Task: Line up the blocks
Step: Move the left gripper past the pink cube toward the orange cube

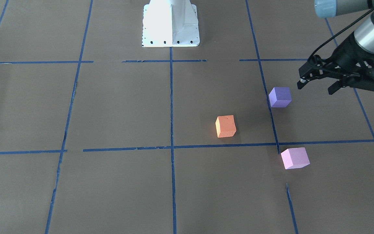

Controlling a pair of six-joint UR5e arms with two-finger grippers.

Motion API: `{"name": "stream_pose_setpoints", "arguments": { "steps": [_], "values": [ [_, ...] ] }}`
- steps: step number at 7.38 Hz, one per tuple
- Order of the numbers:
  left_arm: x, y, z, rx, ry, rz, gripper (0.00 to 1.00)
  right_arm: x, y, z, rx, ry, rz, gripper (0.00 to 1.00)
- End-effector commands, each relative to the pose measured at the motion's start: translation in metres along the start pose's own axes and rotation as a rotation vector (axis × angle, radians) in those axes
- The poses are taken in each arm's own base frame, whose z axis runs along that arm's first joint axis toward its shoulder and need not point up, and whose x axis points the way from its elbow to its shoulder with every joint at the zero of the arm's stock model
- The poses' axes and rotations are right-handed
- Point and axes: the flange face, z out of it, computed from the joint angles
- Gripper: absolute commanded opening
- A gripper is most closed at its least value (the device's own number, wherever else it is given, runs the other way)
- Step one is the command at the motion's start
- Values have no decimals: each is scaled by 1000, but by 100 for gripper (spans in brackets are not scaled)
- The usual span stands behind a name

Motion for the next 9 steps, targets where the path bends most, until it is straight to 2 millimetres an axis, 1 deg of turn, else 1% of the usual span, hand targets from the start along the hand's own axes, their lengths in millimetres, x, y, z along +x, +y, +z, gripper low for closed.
{"name": "stream_pose_setpoints", "arguments": {
  "steps": [1, 2, 3, 4, 5, 6, 7, 8, 9],
  "values": [
    [75, 8, 47, -2, -54, -17, 100, 0, 0, 0, 0, 1, 0, 100],
    [86, 5, 51, -5, -49, -8, 100, 0, 0, 0, 0, -1, 0, 100],
    [90, 5, 67, -29, -54, -2, 100, 0, 0, 0, 0, 1, 0, 100],
    [113, 8, 79, -20, -53, -32, 100, 0, 0, 0, 0, 1, 0, 100],
    [147, 25, 117, -20, -73, -60, 100, 0, 0, 0, 0, -1, 0, 100],
    [153, 24, 141, 10, -92, -52, 100, 0, 0, 0, 0, 1, 0, 100],
    [157, 19, 163, -8, -102, -55, 100, 0, 0, 0, 0, 1, 0, 100],
    [160, 5, 186, -23, -121, -67, 100, 0, 0, 0, 0, -1, 0, 100],
    [156, -1, 209, -26, -121, -86, 100, 0, 0, 0, 0, 1, 0, 100]
  ]
}}
